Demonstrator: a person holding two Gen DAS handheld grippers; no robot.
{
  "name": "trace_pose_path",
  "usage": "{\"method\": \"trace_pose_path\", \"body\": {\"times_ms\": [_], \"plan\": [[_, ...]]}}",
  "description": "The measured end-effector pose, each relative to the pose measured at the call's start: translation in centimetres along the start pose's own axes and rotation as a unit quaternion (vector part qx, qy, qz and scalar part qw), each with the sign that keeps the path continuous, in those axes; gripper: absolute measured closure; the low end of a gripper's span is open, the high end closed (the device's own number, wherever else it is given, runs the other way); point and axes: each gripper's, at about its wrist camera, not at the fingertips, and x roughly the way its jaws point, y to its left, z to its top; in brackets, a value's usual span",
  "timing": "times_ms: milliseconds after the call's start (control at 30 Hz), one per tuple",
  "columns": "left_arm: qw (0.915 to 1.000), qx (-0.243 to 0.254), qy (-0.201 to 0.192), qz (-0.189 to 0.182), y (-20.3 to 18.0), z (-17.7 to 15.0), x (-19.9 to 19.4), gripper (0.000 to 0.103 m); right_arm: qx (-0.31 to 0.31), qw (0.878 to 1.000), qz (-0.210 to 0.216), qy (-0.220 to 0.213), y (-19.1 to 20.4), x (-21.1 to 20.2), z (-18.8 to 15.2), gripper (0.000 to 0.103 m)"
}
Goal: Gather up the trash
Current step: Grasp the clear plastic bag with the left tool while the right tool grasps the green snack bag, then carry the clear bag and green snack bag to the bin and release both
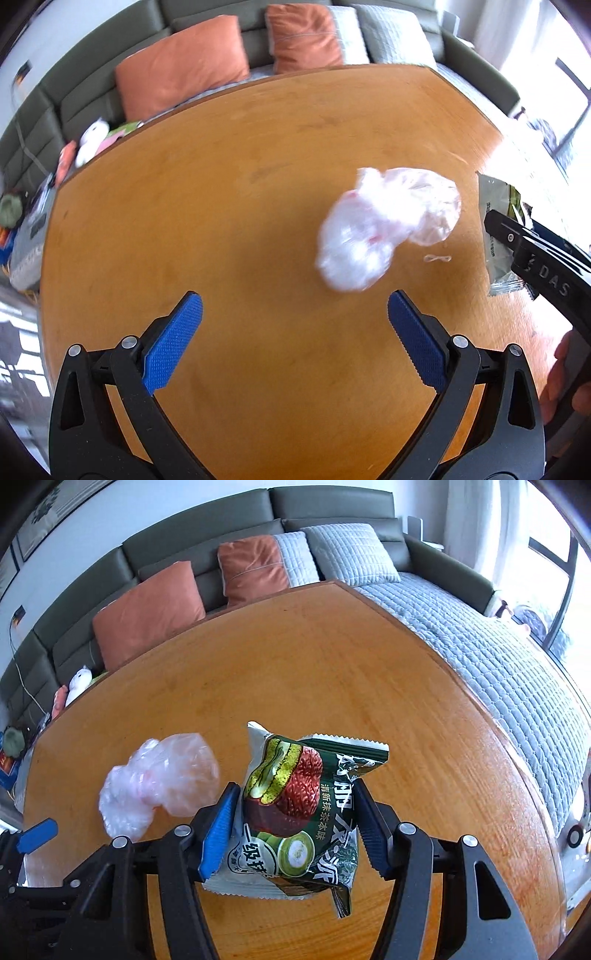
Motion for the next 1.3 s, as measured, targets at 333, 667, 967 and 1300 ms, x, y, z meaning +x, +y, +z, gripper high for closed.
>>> {"method": "trace_pose_path", "body": {"times_ms": [333, 667, 967, 1300], "plan": [[0.9986, 0.049, -0.016, -0.013, -3.9, 3.9, 3.6, 0.015, 0.019, 1.000, 0.000, 0.000, -1.6, 0.1, 0.9, 0.041], [0.9992, 0.011, -0.010, -0.038, -2.0, 2.3, 2.9, 0.049, 0.008, 1.000, 0.016, -0.009, -0.2, -1.9, 0.4, 0.041], [0.9980, -0.037, -0.035, -0.036, 2.0, -3.0, -2.3, 0.049, -0.047, 0.997, 0.060, -0.007, 5.1, -5.5, -2.9, 0.041], [0.9923, -0.107, -0.060, -0.011, 8.9, -11.1, -8.1, 0.048, -0.137, 0.982, 0.128, -0.010, 14.4, -10.9, -8.8, 0.041]]}}
